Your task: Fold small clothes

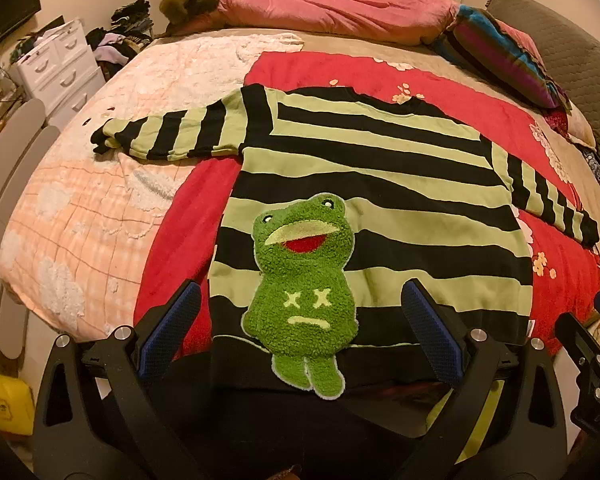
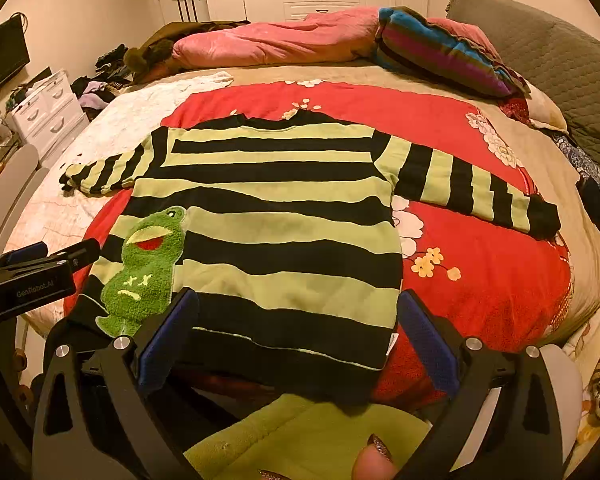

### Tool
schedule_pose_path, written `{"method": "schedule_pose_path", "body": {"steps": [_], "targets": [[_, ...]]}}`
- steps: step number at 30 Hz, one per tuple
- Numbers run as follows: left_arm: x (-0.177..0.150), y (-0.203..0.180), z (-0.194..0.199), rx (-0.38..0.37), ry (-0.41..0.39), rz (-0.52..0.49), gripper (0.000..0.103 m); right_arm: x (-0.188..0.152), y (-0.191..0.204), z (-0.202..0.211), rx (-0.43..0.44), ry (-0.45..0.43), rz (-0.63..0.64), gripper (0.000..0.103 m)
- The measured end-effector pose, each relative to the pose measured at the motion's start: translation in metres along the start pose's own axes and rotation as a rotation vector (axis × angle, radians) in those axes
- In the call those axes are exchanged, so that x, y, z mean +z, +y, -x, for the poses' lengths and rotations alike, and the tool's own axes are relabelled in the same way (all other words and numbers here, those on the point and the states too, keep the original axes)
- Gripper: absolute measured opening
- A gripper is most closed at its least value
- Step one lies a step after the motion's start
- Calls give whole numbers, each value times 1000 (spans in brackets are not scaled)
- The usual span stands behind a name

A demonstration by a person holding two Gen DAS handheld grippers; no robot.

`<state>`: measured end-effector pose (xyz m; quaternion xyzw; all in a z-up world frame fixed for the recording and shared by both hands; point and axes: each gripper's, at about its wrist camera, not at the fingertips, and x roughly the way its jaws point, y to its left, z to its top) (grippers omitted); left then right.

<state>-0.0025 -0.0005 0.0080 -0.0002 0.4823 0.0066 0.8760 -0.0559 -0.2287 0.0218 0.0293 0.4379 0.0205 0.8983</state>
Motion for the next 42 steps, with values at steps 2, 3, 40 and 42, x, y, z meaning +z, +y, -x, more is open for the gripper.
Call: {"method": "schedule_pose_path", "body": {"steps": [2, 3, 40, 42], "targets": [[0, 0, -1, 1, -1, 1, 94, 0, 0, 0, 2, 3, 0, 99], [0, 0, 0, 2, 0, 1, 94, 0, 0, 0, 4, 6, -1, 99], [5, 1, 4, 8, -8, -6, 94, 0, -2, -2, 4, 13, -8, 99], [4, 1, 3, 7, -9, -4, 94, 0, -3, -2, 4, 13, -9, 99]]}}
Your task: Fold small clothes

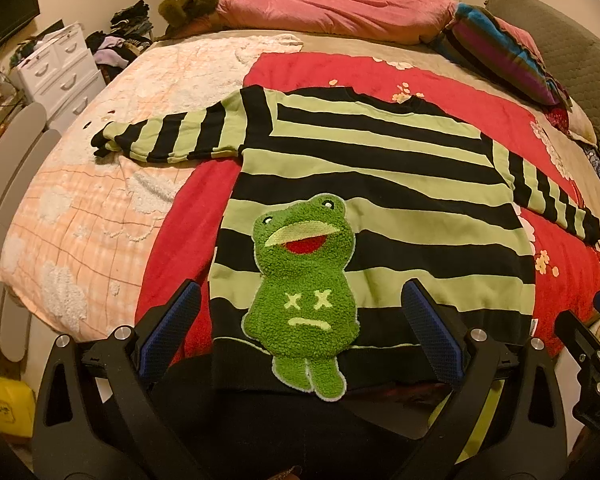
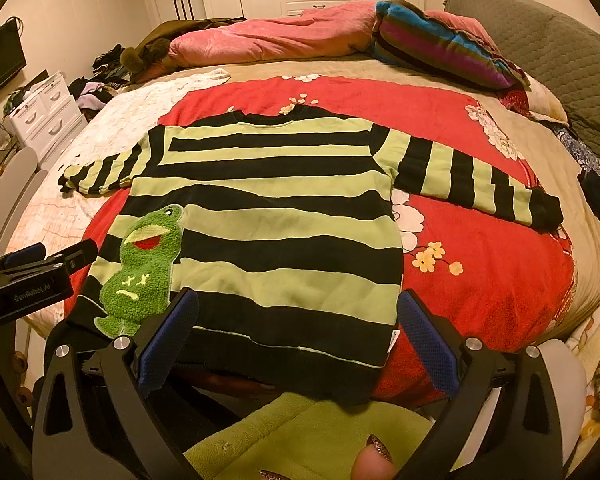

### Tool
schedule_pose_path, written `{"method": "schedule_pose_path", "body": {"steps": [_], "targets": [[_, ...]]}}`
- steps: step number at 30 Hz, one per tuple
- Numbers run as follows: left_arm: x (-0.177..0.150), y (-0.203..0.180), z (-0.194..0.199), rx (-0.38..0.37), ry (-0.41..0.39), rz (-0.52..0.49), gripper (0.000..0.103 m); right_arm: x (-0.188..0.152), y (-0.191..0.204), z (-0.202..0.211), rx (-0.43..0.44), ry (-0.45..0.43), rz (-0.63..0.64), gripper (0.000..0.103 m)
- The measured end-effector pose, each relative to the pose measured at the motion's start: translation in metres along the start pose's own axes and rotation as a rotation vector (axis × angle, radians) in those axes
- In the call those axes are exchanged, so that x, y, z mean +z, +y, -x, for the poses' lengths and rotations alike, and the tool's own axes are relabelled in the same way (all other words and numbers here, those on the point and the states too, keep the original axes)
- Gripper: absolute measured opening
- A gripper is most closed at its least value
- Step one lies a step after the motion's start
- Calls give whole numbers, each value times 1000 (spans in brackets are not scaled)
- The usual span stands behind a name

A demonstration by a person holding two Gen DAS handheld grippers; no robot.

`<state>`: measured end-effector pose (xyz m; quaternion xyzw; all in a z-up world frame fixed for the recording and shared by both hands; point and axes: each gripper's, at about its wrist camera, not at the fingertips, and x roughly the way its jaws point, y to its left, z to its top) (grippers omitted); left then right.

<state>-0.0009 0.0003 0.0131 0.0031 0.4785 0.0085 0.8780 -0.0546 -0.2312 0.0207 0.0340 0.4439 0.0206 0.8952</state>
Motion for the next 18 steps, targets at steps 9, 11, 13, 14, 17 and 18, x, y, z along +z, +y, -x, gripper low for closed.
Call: {"method": "schedule_pose_path", "body": {"steps": [9, 11, 13, 14, 17, 18], "targets": [[4, -6, -7, 7, 2, 3, 94, 4, 2, -3, -14, -32, 41, 99], [8, -7, -11, 8, 1, 6, 94, 9, 0, -8, -24, -38, 41, 99], [15, -8, -16, 17, 0, 13, 94, 14, -4, -17, -27, -33, 36, 99], [18, -7, -19, 21, 2, 19, 94, 17, -5, -20, -32, -38, 37, 99], [28, -8, -25, 38, -3, 30, 94, 26, -9, -24, -40, -61, 44, 99], [32, -9, -27, 37, -7, 31, 94, 29, -10, -26, -39, -68, 45, 99]]}}
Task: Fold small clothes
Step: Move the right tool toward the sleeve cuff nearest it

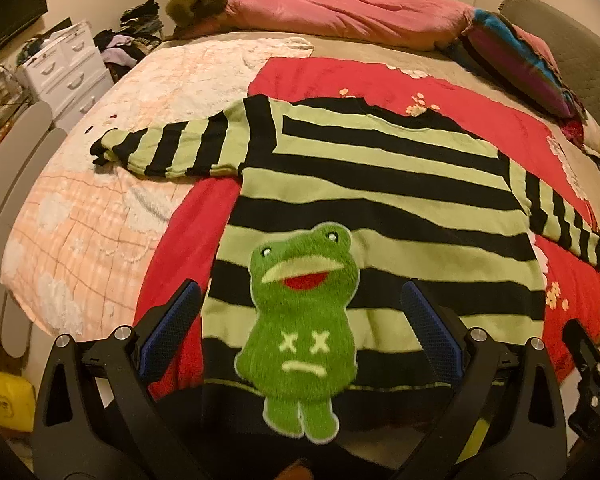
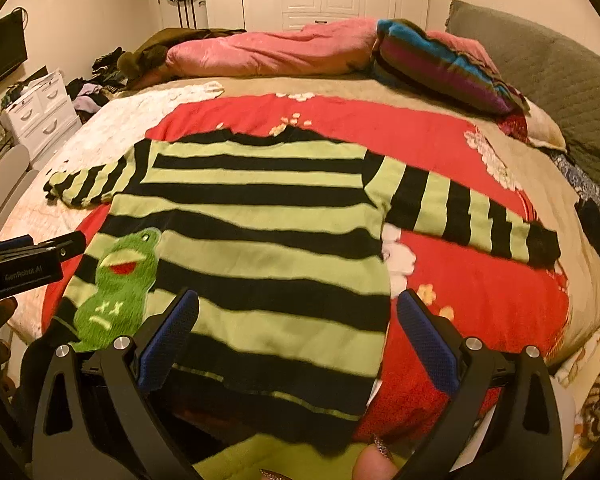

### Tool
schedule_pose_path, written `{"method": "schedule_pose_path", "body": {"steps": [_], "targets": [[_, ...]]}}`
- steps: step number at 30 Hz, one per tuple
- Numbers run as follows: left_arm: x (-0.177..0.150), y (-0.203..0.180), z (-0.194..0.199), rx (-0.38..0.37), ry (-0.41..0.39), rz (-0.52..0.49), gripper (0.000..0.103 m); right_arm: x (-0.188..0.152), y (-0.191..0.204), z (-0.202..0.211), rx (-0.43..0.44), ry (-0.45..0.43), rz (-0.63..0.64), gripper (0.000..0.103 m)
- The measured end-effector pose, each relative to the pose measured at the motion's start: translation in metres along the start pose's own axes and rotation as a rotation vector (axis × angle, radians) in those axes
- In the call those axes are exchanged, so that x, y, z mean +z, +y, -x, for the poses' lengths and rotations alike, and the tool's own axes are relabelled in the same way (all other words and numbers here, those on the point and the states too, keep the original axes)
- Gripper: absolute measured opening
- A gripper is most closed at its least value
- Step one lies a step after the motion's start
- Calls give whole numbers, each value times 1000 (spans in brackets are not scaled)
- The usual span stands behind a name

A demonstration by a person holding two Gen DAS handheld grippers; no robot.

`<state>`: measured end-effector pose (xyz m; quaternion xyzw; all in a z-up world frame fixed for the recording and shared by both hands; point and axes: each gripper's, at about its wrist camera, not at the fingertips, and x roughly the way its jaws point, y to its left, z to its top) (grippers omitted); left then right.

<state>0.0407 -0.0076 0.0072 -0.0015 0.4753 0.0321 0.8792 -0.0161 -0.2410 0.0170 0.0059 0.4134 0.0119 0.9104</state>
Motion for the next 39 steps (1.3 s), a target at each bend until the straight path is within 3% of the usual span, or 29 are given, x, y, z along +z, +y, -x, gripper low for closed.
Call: {"method": "schedule_pose_path", "body": {"steps": [13, 22, 29, 35, 39], "targets": [[47, -3, -44, 21, -4, 23, 94, 57, -40, -62, -21, 7, -108, 99], [74, -20, -83, -7, 20, 36, 94, 80, -83, -98, -74, 14, -191, 99], [89, -36, -111, -12, 39, 41, 94, 89, -143, -115, -166, 2, -278, 99], [100, -57, -131, -20, 37, 19, 94, 85, -218, -122, -268, -5, -383, 99], [105, -74, -146, -68, 38, 15, 94, 74, -275, -120, -344, -18, -458, 99]]}}
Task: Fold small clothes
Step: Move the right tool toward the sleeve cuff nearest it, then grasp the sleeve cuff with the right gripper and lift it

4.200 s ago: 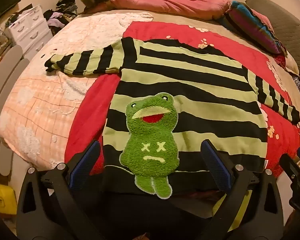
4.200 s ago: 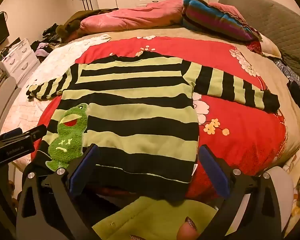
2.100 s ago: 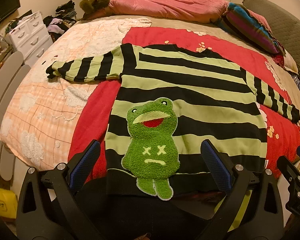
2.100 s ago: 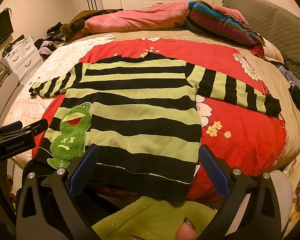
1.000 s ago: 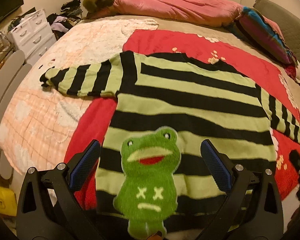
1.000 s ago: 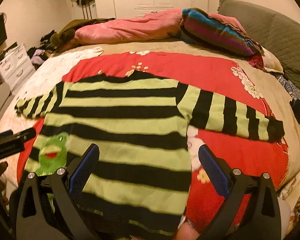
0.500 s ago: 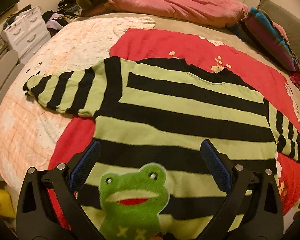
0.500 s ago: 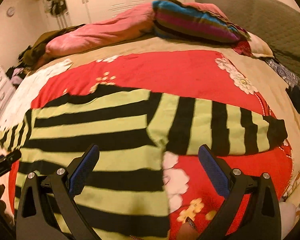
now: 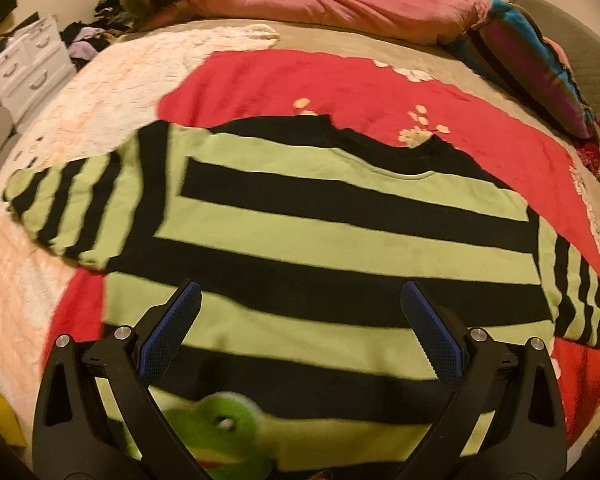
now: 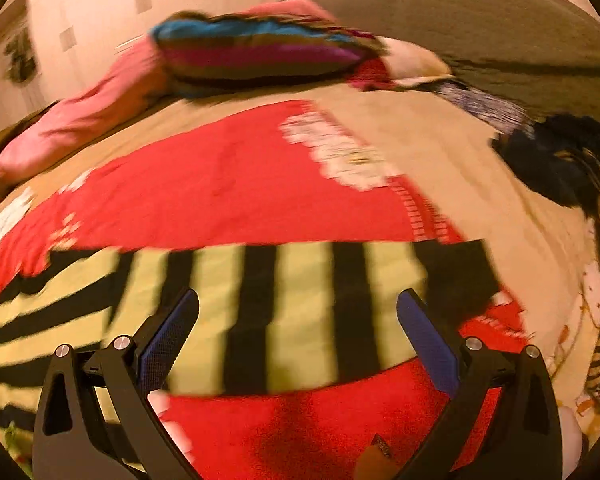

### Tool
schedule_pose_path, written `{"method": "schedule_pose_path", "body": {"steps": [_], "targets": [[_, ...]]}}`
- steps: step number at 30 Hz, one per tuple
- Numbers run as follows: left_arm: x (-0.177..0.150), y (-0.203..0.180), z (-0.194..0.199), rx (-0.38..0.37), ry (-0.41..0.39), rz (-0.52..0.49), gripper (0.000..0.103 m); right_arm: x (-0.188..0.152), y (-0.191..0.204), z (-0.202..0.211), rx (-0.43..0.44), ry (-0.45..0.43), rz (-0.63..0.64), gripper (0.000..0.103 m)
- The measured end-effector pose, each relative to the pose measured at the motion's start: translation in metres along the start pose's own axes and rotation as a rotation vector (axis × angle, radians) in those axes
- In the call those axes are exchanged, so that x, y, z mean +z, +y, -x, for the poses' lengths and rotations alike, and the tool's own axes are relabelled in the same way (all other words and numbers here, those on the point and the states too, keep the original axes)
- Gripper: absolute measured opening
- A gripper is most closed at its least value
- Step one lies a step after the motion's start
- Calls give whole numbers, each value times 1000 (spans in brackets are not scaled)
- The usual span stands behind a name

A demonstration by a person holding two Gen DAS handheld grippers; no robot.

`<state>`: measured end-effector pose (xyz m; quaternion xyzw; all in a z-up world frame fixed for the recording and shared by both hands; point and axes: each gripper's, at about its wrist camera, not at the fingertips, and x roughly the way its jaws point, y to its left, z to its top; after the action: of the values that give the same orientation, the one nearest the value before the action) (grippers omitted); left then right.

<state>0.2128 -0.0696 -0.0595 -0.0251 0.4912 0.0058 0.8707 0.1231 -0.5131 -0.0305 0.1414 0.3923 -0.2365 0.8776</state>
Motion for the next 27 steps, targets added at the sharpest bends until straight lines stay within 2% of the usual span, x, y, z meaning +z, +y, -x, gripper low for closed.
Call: {"method": "schedule_pose_path", "body": {"steps": [4, 7, 10, 14, 16, 17, 19, 21, 23, 25, 27], "targets": [[-6, -10, -11, -43, -9, -23, 94, 5, -56, -18, -99, 30, -95, 99], [-14, -14, -19, -30, 0, -62, 94, 5, -106, -33, -173, 73, -194, 99], [-20, -13, -21, -32, 0, -76, 94, 2, -137, -48, -180, 119, -261, 99], [-23, -12, -19, -17, -9, -90, 94, 2, -151, -67, -170, 160, -291, 97], [-24, -12, -19, -17, -10, -96, 94, 2, -153, -74, -144, 167, -285, 73], [-24, -12, -19, -17, -10, -98, 94, 2, -150, -77, -123, 177, -286, 55], [-26, -12, -19, -20, -10, -102, 94, 2, -148, -83, -115, 194, -285, 45], [-28, -10, -19, -22, -10, -103, 94, 4, -145, -80, -121, 180, -272, 17], [-30, -9, -18, -30, -6, -99, 94, 7, -147, -70, -80, 150, -289, 8], [-31, -9, -18, -33, -8, -97, 94, 9, -145, -61, -10, 119, -286, 6], [-31, -8, -18, -33, -7, -95, 94, 12, -140, -54, 22, 101, -271, 5]]}}
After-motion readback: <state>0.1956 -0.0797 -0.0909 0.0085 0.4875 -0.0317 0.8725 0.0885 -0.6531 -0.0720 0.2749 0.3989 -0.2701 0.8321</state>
